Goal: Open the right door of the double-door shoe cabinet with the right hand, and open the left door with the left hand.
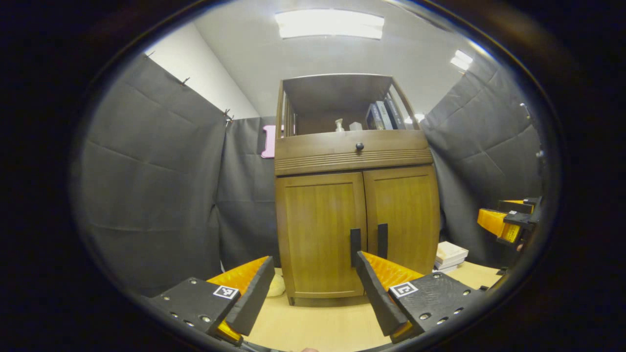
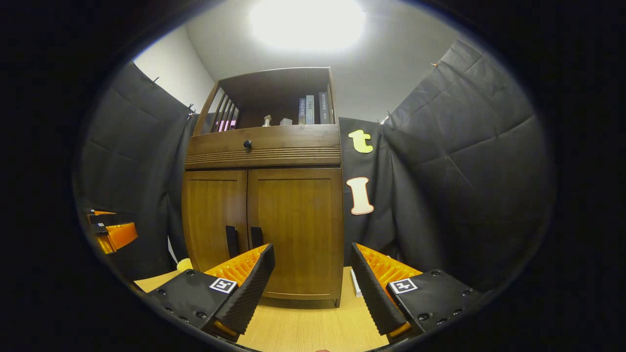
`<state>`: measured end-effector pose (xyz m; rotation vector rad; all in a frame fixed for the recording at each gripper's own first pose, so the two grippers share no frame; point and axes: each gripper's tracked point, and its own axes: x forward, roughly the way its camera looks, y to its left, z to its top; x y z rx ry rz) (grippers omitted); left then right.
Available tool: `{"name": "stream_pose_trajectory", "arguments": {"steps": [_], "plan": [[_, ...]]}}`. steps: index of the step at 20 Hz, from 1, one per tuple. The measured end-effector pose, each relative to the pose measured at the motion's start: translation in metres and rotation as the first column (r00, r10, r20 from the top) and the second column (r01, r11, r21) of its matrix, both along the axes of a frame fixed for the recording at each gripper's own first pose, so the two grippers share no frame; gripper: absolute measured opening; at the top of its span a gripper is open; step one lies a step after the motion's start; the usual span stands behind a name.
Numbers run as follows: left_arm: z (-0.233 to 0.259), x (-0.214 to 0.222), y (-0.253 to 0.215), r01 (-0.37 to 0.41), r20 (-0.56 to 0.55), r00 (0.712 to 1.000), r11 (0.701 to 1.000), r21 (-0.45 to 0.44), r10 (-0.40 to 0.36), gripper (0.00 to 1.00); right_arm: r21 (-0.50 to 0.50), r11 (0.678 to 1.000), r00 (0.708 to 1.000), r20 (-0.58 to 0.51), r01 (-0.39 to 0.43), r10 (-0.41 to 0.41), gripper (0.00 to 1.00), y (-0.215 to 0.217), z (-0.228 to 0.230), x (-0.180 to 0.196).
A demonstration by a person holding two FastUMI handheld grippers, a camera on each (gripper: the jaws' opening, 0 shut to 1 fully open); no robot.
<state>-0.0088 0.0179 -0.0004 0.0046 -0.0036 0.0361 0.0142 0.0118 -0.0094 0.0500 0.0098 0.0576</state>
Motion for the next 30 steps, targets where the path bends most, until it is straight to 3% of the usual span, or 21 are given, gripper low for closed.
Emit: {"name": "stream_pose_trajectory", "arguments": {"steps": [3, 7, 13, 30], "plan": [[-0.001, 0.003, 0.01, -0.021, -0.007, 1.0, 1.0, 0.005, 0.021, 0.98, 0.018, 1.0, 1.0, 0.004, -0.024, 0.024, 0.97, 0.008, -0.002, 0.015], [-0.003, 0.001, 0.014, -0.054, -0.013, 0.998, 0.999, -0.001, 0.054, 0.97, 0.041, 0.997, 0.998, -0.001, -0.064, 0.065, 0.97, 0.039, 0.002, 0.067], [0.0, 0.0, 0.025, -0.109, -0.009, 0.994, 0.994, 0.023, 0.109, 0.97, 0.063, 0.992, 0.994, 0.002, -0.11, 0.11, 0.97, 0.07, -0.008, 0.099], [0.014, -0.011, 0.044, -0.284, -0.042, 0.957, 0.957, 0.053, 0.287, 0.98, 0.057, 0.988, 0.988, -0.046, -0.147, 0.15, 0.96, 0.146, -0.051, 0.208]]}}
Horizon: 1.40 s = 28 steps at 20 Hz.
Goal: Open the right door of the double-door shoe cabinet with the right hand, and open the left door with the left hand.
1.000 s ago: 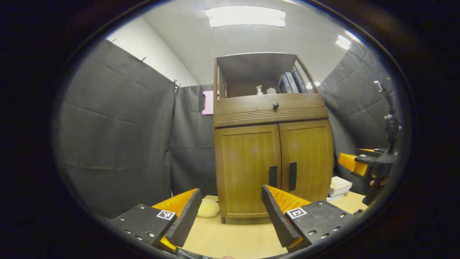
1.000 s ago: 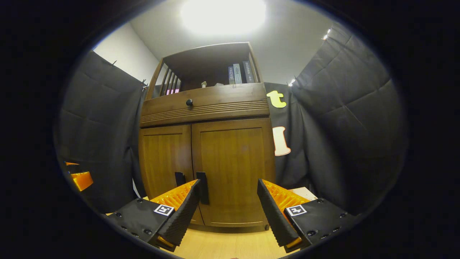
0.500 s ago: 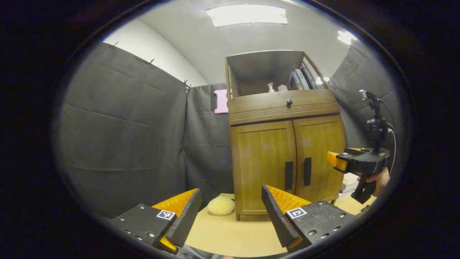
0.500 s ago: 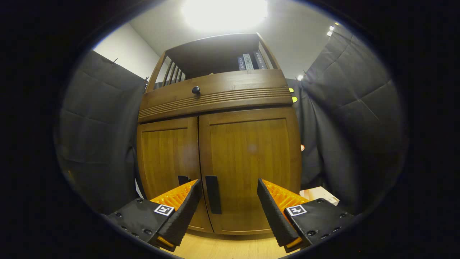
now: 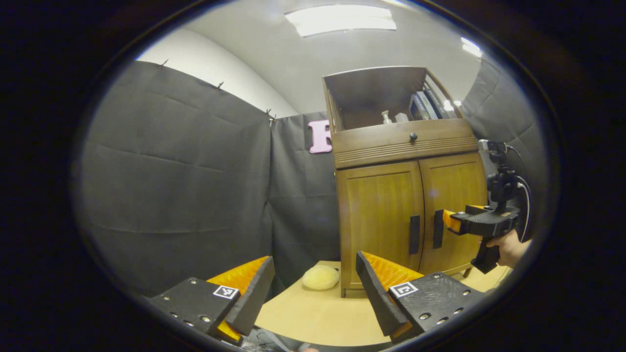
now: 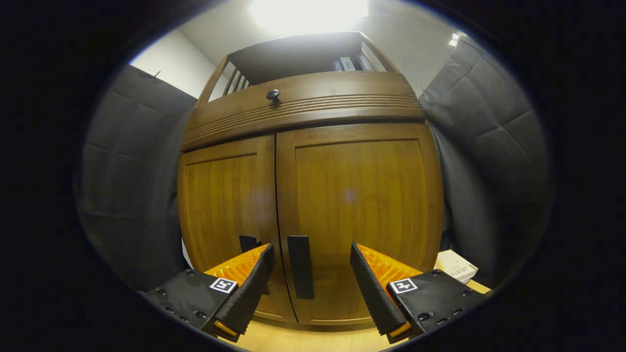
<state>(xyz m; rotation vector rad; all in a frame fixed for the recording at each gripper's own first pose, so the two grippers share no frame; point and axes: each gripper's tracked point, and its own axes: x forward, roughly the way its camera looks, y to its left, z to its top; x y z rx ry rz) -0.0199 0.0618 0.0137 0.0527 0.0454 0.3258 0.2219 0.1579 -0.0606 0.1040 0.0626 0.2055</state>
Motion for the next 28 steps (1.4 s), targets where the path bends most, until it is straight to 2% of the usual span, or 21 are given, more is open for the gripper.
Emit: {"name": "stream_pose_trajectory", "arguments": {"steps": [6, 8, 12, 15, 16, 18, 20, 21, 22, 28], "plan": [[0.0, -0.004, 0.003, -0.045, -0.006, 0.999, 0.999, 0.005, 0.046, 0.98, -0.003, 1.0, 0.999, -0.05, -0.013, 0.013, 0.97, 0.021, -0.024, 0.029], [0.001, -0.007, 0.004, -0.061, -0.007, 0.998, 0.998, 0.004, 0.061, 0.98, -0.004, 1.0, 0.997, -0.08, -0.005, 0.005, 0.84, 0.022, -0.034, 0.039], [0.0, -0.009, 0.006, -0.086, -0.008, 0.996, 0.996, 0.007, 0.086, 0.98, 0.015, 1.0, 0.988, -0.156, -0.009, 0.011, 0.84, 0.026, -0.059, 0.054], [0.0, -0.009, 0.007, -0.097, -0.007, 0.995, 0.995, 0.008, 0.097, 0.98, 0.036, 0.999, 0.985, -0.174, -0.011, 0.017, 0.53, 0.03, -0.059, 0.058], [0.0, -0.01, 0.006, -0.098, -0.005, 0.995, 0.995, 0.009, 0.098, 0.98, 0.047, 0.998, 0.984, -0.174, -0.035, 0.042, 0.53, 0.034, -0.055, 0.052], [0.0, -0.011, 0.006, -0.095, -0.001, 0.995, 0.995, 0.01, 0.095, 0.98, 0.011, 0.999, 0.985, -0.17, -0.036, 0.037, 0.39, 0.034, -0.059, 0.056], [0.001, -0.011, 0.005, -0.087, 0.001, 0.996, 0.996, 0.006, 0.087, 0.98, -0.007, 0.999, 0.983, -0.174, -0.052, 0.05, 0.33, 0.032, -0.059, 0.054], [0.001, -0.011, 0.005, -0.081, 0.002, 0.997, 0.997, 0.003, 0.081, 0.98, -0.003, 0.998, 0.983, -0.175, -0.063, 0.061, 0.19, 0.032, -0.057, 0.055], [0.001, -0.011, 0.004, -0.075, 0.003, 0.997, 0.997, 0.001, 0.075, 0.98, -0.001, 0.997, 0.98, -0.183, -0.076, 0.074, 0.23, 0.032, -0.057, 0.051], [0.002, -0.007, 0.0, -0.008, 0.032, 0.999, 1.0, -0.016, 0.008, 0.98, 0.007, 0.992, 0.976, -0.181, -0.122, 0.122, 0.19, 0.027, -0.042, 0.034]]}}
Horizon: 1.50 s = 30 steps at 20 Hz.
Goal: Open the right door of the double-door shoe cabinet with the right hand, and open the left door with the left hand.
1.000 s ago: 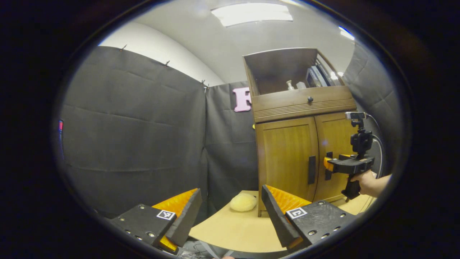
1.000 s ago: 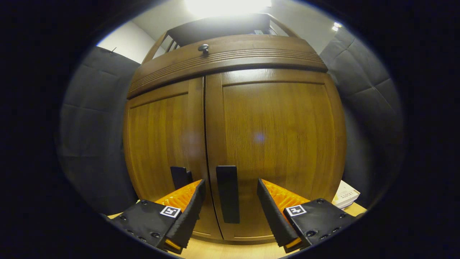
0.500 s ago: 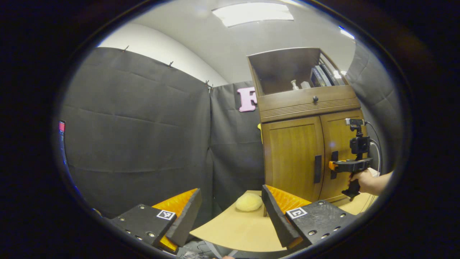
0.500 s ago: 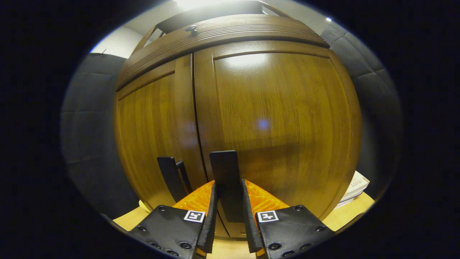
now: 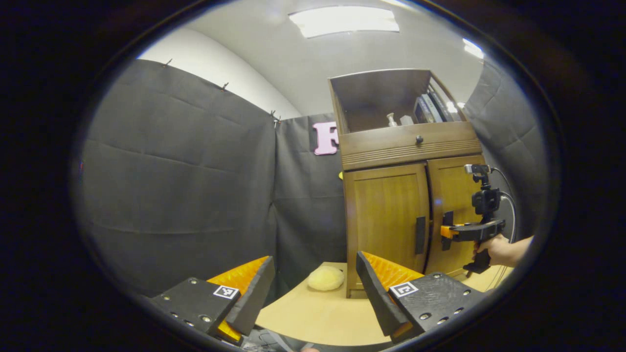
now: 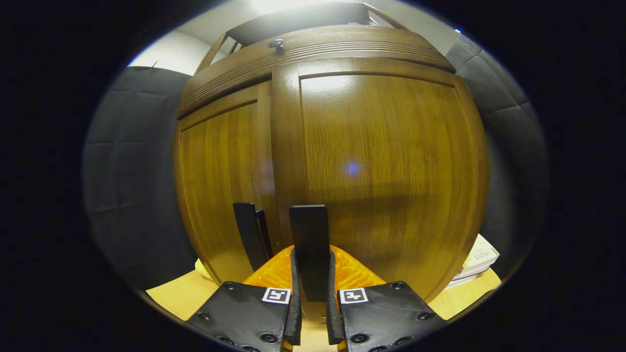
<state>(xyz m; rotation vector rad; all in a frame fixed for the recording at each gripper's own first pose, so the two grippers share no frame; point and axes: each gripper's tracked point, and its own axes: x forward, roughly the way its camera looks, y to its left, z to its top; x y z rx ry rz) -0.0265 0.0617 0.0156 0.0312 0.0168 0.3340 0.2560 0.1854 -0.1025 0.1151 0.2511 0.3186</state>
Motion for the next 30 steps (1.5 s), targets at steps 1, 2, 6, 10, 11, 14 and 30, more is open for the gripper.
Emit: {"name": "stream_pose_trajectory", "arguments": {"steps": [1, 2, 6, 10, 11, 14, 30], "plan": [[0.0, 0.001, 0.0, 0.013, 0.006, 1.0, 1.0, -0.002, -0.013, 0.98, 0.001, 1.0, 1.0, -0.004, -0.007, 0.007, 0.23, -0.001, 0.0, -0.005], [-0.001, 0.0, -0.001, 0.027, 0.011, 1.0, 1.0, -0.003, -0.027, 0.98, 0.003, 1.0, 1.0, -0.003, -0.012, 0.012, 0.19, -0.005, -0.001, -0.014], [0.001, 0.006, 0.0, 0.07, 0.021, 0.997, 0.997, -0.017, -0.07, 0.98, 0.012, 0.999, 1.0, -0.003, -0.03, 0.03, 0.23, -0.016, 0.0, -0.041], [0.003, 0.006, -0.004, 0.108, 0.028, 0.994, 0.994, -0.024, -0.108, 0.98, 0.01, 0.999, 0.999, -0.01, -0.048, 0.048, 0.19, -0.033, 0.003, -0.066], [0.003, 0.006, -0.005, 0.119, 0.029, 0.993, 0.993, -0.028, -0.118, 0.98, 0.012, 0.999, 0.999, -0.01, -0.05, 0.05, 0.22, -0.037, 0.004, -0.072], [0.001, 0.007, -0.008, 0.155, 0.031, 0.988, 0.987, -0.038, -0.154, 0.98, 0.01, 0.999, 0.999, -0.01, -0.052, 0.052, 0.19, -0.05, 0.007, -0.088], [0.006, 0.012, -0.025, 0.34, 0.044, 0.94, 0.938, -0.071, -0.338, 0.98, -0.009, 1.0, 0.998, -0.052, -0.02, 0.019, 0.19, -0.134, 0.005, -0.161]]}}
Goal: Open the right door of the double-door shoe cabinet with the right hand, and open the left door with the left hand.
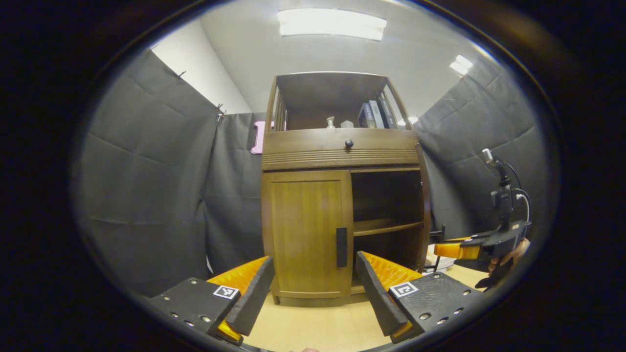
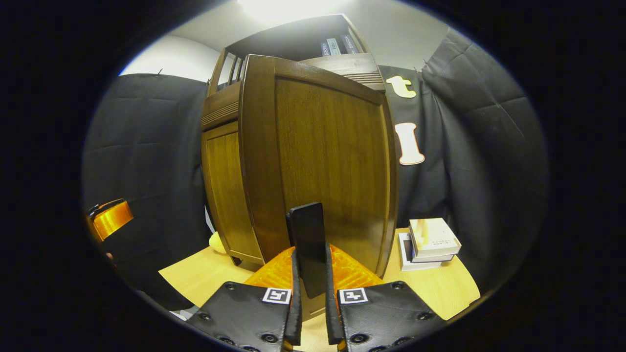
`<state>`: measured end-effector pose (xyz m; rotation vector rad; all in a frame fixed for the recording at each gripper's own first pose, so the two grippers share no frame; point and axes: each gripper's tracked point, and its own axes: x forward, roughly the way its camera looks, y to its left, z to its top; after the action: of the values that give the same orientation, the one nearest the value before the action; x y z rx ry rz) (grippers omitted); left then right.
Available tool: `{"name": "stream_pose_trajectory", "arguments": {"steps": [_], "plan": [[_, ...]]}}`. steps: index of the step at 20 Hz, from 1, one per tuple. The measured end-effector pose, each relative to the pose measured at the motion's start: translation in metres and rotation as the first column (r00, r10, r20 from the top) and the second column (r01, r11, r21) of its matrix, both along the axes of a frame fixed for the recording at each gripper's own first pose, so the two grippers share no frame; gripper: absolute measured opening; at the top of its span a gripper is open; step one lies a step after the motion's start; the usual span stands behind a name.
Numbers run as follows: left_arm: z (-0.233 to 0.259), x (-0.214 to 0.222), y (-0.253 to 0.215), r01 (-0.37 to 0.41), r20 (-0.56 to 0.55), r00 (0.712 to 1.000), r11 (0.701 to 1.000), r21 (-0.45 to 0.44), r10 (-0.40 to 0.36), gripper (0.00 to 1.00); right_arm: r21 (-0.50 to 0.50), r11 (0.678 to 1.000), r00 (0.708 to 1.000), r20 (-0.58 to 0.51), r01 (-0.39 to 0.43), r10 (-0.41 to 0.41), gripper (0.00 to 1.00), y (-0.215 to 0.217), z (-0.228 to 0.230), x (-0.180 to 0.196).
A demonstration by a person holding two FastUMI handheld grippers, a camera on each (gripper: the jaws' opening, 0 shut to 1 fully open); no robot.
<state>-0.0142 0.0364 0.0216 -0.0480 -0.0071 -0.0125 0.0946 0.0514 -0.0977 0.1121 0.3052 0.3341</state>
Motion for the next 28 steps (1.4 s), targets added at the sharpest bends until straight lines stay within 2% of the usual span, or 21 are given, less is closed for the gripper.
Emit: {"name": "stream_pose_trajectory", "arguments": {"steps": [1, 2, 3, 10, 11, 12, 15, 16, 25, 28], "plan": [[0.002, 0.0, 0.0, 0.009, 0.001, 1.0, 1.0, -0.003, -0.009, 0.98, 0.004, 1.0, 1.0, -0.004, -0.001, 0.001, 0.22, -0.005, 0.0, -0.002], [0.006, -0.003, 0.001, 0.019, 0.002, 1.0, 1.0, -0.007, -0.019, 0.98, 0.008, 1.0, 1.0, -0.009, -0.003, 0.003, 0.18, -0.009, 0.0, -0.005], [0.01, -0.005, 0.003, 0.029, 0.002, 1.0, 1.0, -0.011, -0.029, 0.98, 0.012, 1.0, 1.0, -0.012, -0.004, 0.004, 0.21, -0.014, 0.0, -0.007], [0.006, -0.005, -0.004, 0.083, 0.006, 0.997, 0.996, -0.012, -0.083, 0.98, -0.011, 1.0, 1.0, -0.016, 0.012, -0.012, 0.18, -0.045, 0.0, -0.01], [0.007, -0.005, -0.004, 0.086, 0.006, 0.996, 0.996, -0.012, -0.086, 0.98, -0.011, 1.0, 1.0, -0.016, 0.017, -0.017, 0.21, -0.05, -0.001, -0.011], [0.007, -0.005, -0.005, 0.09, 0.005, 0.996, 0.996, -0.011, -0.09, 0.98, -0.013, 1.0, 1.0, -0.016, 0.021, -0.022, 0.17, -0.055, 0.0, -0.011], [0.006, -0.001, -0.007, 0.094, 0.003, 0.996, 0.996, -0.005, -0.094, 0.98, -0.016, 0.999, 0.999, -0.017, 0.033, -0.033, 0.17, -0.07, -0.001, -0.01], [0.006, -0.001, -0.011, 0.096, 0.001, 0.995, 0.995, -0.003, -0.096, 0.98, -0.016, 0.999, 0.999, -0.016, 0.036, -0.036, 0.21, -0.075, -0.001, -0.009], [0.007, 0.003, -0.028, 0.098, -0.007, 0.995, 0.995, 0.028, -0.098, 0.98, -0.017, 0.994, 0.994, -0.01, 0.104, -0.104, 0.21, -0.132, -0.003, -0.011], [0.006, 0.005, -0.037, 0.103, -0.008, 0.995, 0.994, 0.043, -0.103, 0.98, -0.019, 0.991, 0.991, -0.005, 0.132, -0.132, 0.15, -0.151, -0.003, -0.01]]}}
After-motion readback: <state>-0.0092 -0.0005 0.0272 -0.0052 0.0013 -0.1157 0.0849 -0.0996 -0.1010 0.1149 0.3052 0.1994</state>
